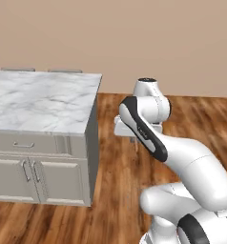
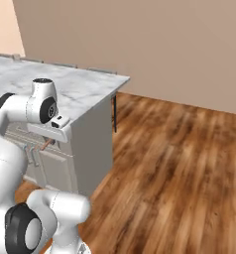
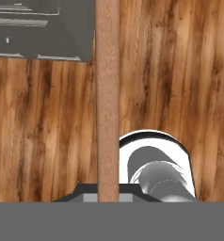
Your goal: Take a straw from the drawer in front and place it inside the glass cup on the dining counter.
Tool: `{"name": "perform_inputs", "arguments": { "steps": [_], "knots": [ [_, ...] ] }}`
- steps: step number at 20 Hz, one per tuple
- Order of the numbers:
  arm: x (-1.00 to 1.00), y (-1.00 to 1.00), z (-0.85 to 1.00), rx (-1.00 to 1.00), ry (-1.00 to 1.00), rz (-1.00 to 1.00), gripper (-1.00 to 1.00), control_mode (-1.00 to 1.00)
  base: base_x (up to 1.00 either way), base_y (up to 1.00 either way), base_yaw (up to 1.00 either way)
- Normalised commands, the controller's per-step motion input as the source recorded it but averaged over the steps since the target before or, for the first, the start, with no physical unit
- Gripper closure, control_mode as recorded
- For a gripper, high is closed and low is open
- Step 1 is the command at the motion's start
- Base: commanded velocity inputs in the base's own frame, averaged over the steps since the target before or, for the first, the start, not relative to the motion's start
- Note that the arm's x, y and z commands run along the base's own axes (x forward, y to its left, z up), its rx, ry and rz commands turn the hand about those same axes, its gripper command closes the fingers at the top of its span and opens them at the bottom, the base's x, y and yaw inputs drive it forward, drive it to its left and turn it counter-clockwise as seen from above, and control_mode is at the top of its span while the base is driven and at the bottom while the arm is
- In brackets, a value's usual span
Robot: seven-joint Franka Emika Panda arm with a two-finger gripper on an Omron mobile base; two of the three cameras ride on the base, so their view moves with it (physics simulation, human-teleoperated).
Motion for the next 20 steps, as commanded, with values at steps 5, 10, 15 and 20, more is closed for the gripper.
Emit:
{"name": "perform_inputs", "arguments": {
  "steps": [5,10,15,20],
  "knots": [
    [0.00,0.00,0.00,0.00,0.00,0.00,1.00,1.00,0.47,-0.87,-0.50],
    [0.00,0.00,0.00,0.00,0.00,0.00,1.00,1.00,1.00,-0.38,-0.25],
    [0.00,0.00,0.00,0.00,0.00,0.00,1.00,1.00,1.00,-0.45,-0.10],
    [0.00,0.00,0.00,0.00,0.00,0.00,1.00,1.00,1.00,-0.40,-0.01]
  ]
}}
